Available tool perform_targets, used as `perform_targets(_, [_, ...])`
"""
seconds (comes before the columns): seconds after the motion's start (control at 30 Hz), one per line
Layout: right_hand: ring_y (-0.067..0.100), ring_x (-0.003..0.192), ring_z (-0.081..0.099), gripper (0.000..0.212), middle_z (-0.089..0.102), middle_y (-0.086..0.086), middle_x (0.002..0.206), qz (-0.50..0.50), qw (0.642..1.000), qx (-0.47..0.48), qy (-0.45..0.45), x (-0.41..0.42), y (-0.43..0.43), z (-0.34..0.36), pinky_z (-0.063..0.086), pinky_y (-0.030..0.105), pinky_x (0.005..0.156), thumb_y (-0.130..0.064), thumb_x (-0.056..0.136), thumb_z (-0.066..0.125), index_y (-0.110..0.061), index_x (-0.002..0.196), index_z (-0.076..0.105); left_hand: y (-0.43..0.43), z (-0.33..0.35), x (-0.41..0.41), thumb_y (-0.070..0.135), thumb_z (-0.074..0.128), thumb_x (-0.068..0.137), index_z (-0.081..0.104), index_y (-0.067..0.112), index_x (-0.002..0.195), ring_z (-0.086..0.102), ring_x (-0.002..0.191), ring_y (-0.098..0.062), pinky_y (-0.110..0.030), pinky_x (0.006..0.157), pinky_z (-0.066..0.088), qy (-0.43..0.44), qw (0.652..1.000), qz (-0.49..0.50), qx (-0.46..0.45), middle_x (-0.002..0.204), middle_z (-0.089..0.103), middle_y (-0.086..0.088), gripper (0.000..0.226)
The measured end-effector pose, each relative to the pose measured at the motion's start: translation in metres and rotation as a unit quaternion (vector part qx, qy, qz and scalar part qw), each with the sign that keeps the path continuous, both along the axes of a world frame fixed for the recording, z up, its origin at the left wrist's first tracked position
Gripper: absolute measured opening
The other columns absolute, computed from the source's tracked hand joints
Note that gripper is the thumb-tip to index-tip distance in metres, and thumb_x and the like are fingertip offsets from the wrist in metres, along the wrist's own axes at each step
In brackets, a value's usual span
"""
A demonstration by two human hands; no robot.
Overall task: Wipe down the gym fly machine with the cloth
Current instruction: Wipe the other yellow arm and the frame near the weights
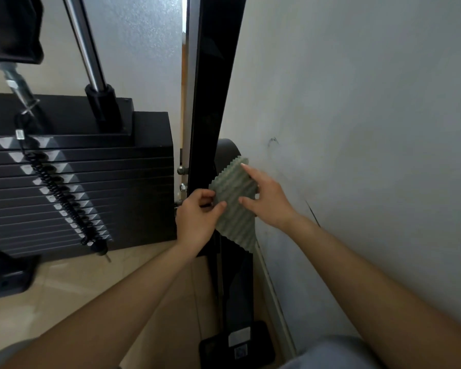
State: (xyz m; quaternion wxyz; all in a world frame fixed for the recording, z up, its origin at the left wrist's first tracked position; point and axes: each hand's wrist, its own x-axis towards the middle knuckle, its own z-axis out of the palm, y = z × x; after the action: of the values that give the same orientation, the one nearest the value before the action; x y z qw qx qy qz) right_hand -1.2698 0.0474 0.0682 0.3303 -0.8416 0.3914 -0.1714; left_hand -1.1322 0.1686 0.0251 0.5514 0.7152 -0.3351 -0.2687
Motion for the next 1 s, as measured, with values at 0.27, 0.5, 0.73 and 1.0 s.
perform_targets(0.27, [0.016, 0.112, 0.062, 0.071, 0.061, -0.002, 0.132, -0.103, 0.993, 0.005, -0.052, -0.003, 0.026, -0.033, 0.056, 0.044, 0.096, -0.026, 0.087, 0.077, -0.028, 0.149, 0.042, 0.005, -0.017, -0.003, 0.039, 0.083, 0.080, 0.069, 0.021, 0.106, 0.066, 0.081, 0.002, -0.023, 0.075, 0.057, -0.025, 0.998, 0.004, 0.056, 0.094, 0.071, 0.010, 0.034])
perform_targets(0.5, [0.021, 0.114, 0.061, 0.088, 0.053, 0.001, 0.141, -0.067, 0.997, 0.014, -0.038, -0.036, 0.062, -0.063, 0.056, 0.044, 0.095, -0.016, 0.086, 0.077, -0.030, 0.157, 0.028, 0.023, -0.041, -0.017, 0.042, 0.084, 0.078, 0.067, 0.024, 0.094, 0.062, 0.078, 0.004, -0.014, 0.063, 0.048, -0.044, 0.995, -0.019, 0.088, 0.085, 0.065, 0.017, 0.029])
perform_targets(0.73, [0.005, 0.093, 0.068, 0.055, 0.064, -0.015, 0.110, -0.122, 0.988, 0.091, -0.039, -0.060, 0.083, -0.086, 0.061, 0.030, 0.078, -0.018, 0.089, 0.075, -0.027, 0.136, 0.049, 0.050, -0.075, -0.036, 0.023, 0.088, 0.076, 0.061, 0.016, 0.082, 0.069, 0.085, -0.022, -0.046, 0.080, 0.060, 0.050, 0.987, -0.070, 0.136, 0.087, 0.069, -0.006, 0.029])
perform_targets(1.0, [0.019, 0.092, 0.068, 0.013, 0.067, -0.004, 0.094, -0.202, 0.943, 0.262, -0.027, -0.074, 0.098, -0.121, 0.059, 0.028, 0.065, -0.024, 0.096, 0.068, -0.028, 0.106, 0.061, 0.072, -0.110, -0.054, 0.025, 0.089, 0.076, 0.058, 0.014, 0.077, 0.066, 0.085, -0.022, -0.038, 0.076, 0.057, 0.108, 0.953, -0.119, 0.258, 0.088, 0.068, -0.008, 0.032])
